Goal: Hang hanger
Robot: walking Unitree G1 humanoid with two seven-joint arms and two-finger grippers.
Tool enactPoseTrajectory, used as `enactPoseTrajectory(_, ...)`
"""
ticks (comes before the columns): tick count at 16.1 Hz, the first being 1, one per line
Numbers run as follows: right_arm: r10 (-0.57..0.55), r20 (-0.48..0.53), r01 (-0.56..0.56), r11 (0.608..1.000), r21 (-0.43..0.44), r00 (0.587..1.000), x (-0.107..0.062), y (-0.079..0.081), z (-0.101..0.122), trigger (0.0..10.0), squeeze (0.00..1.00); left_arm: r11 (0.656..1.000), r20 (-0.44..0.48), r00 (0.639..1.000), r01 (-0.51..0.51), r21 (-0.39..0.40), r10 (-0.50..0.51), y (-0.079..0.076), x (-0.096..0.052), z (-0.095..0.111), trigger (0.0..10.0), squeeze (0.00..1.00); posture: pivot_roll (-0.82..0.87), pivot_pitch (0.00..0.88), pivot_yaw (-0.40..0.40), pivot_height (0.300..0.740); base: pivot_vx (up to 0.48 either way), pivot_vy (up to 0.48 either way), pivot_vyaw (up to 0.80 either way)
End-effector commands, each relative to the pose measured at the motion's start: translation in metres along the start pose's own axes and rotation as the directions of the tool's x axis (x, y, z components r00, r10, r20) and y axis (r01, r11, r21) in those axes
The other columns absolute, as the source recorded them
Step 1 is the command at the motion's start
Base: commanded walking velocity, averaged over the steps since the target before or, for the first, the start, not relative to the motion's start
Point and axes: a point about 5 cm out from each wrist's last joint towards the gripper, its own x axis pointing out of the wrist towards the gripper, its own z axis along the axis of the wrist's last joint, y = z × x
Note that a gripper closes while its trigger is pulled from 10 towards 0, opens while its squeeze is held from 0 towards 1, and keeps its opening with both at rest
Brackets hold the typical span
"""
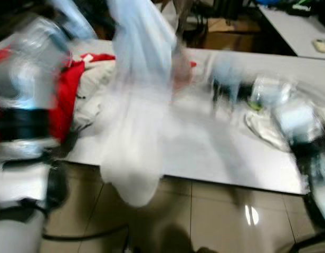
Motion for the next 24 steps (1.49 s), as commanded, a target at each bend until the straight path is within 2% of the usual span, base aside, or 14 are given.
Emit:
enactPoseTrajectory(1, -0.211, 0.066, 0.211, 0.977, -0.001, 0.975, -0.007, -0.03, 0.012, 10.0, 0.0, 0.999, 0.123, 0.992, -0.041, 0.033, 0.036, 0.009, -0.004, 0.029, 10.0, 0.0, -0.04, 0.0, -0.003, 0.74, 0.0, 0.0, 0.0)
enactPoseTrajectory(3, -0.414, 0.257, 0.418, 0.908, 0.041, 0.873, -0.016, -0.066, 0.052, 10.0, 0.0, 0.984, 0.265, 0.952, -0.174, 0.049, 0.155, 0.028, -0.02, 0.059, 10.0, 0.0, -0.03, 0.0, -0.017, 0.74, 0.0, 0.0, 0.0)
enactPoseTrajectory(6, -0.435, 0.242, 0.425, 0.9, 0.093, 0.867, -0.009, -0.064, 0.046, 10.0, 0.0, 0.983, 0.225, 0.961, -0.177, 0.05, 0.161, 0.024, -0.023, 0.043, 10.0, 0.0, -0.02, 0.0, -0.025, 0.74, 0.0, 0.0, 0.0)
enactPoseTrajectory(8, -0.284, 0.154, 0.279, 0.959, 0.056, 0.946, 0.012, -0.027, 0.008, 10.0, 0.0, 0.977, 0.044, 0.978, -0.207, 0.061, 0.204, 0.017, -0.024, -0.019, 10.0, 0.0, -0.02, 0.0, -0.019, 0.74, 0.0, 0.0, 0.0)
enactPoseTrajectory(10, -0.162, 0.094, 0.155, 0.985, 0.08, 0.982, 0.019, 0.006, -0.026, 10.0, 0.0, 0.96, -0.179, 0.945, -0.257, 0.108, 0.273, 0.009, -0.035, -0.087, 10.0, 0.0, -0.03, 0.0, -0.004, 0.74, 0.0, 0.0, 0.0)
enactPoseTrajectory(12, 0.042, 0.007, -0.042, 0.989, 0.142, 0.999, 0.01, 0.057, -0.077, 10.0, 0.0, 0.926, -0.458, 0.806, -0.306, 0.221, 0.376, -0.009, -0.07, -0.171, 10.0, 0.0, -0.05, 0.0, 0.022, 0.74, 0.0, 0.0, 0.0)
enactPoseTrajectory(14, 0.168, -0.059, -0.156, 0.974, 0.165, 0.984, -0.015, 0.087, -0.112, 10.0, 0.0, 0.894, -0.596, 0.667, -0.308, 0.326, 0.448, -0.015, -0.108, -0.21, 10.0, 0.0, -0.07, 0.0, 0.042, 0.74, 0.0, 0.0, 0.0)
enactPoseTrajectory(16, 0.187, -0.072, -0.173, 0.971, 0.165, 0.98, -0.031, 0.088, -0.122, 10.0, 0.0, 0.888, -0.623, 0.633, -0.312, 0.337, 0.459, -0.013, -0.12, -0.214, 10.0, 0.0, -0.08, 0.0, 0.046, 0.74, 0.0, 0.0, 0.0)
enactPoseTrajectory(17, 0.238, -0.089, -0.222, 0.963, 0.152, 0.967, -0.053, 0.088, -0.127, 10.0, 0.0, 0.92, -0.655, 0.646, -0.272, 0.281, 0.391, -0.01, -0.131, -0.211, 10.0, 0.66, -0.08, 0.0, 0.052, 0.74, 0.0, 0.0, 0.0)
enactPoseTrajectory(18, 0.278, -0.095, -0.262, 0.953, 0.152, 0.956, -0.063, 0.09, -0.127, 10.0, 0.0, 0.929, -0.672, 0.642, -0.228, 0.29, 0.367, -0.008, -0.136, -0.209, 10.0, 1.0, -0.08, 0.0, 0.053, 0.74, 0.0, 0.0, 0.0)
enactPoseTrajectory(20, 0.416, -0.13, -0.403, 0.908, 0.116, 0.9, -0.089, 0.094, -0.122, 10.0, 0.0, 0.918, -0.719, 0.59, -0.105, 0.383, 0.367, 0.013, -0.15, -0.199, 10.0, 1.0, -0.08, 0.0, 0.053, 0.74, 0.0, 0.0, 0.0)
enactPoseTrajectory(21, 0.448, -0.146, -0.437, 0.894, 0.102, 0.882, -0.1, 0.085, -0.114, 10.0, 0.0, 0.908, -0.742, 0.559, -0.051, 0.415, 0.371, 0.028, -0.155, -0.185, 10.0, 1.0, -0.08, 0.0, 0.051, 0.74, 0.0, 0.0, 0.0)
enactPoseTrajectory(22, 0.45, -0.159, -0.443, 0.893, 0.083, 0.879, -0.108, 0.069, -0.104, 10.0, 0.0, 0.913, -0.776, 0.534, 0.018, 0.407, 0.335, 0.036, -0.16, -0.172, 10.0, 1.0, -0.09, 0.0, 0.047, 0.74, 0.0, 0.0, 0.0)
enactPoseTrajectory(24, 0.446, -0.167, -0.441, 0.895, 0.07, 0.879, -0.115, 0.06, -0.095, 10.0, 0.0, 0.928, -0.808, 0.52, 0.069, 0.365, 0.279, 0.038, -0.164, -0.164, 10.0, 1.0, -0.09, 0.0, 0.04, 0.74, 0.0, 0.0, 0.0)
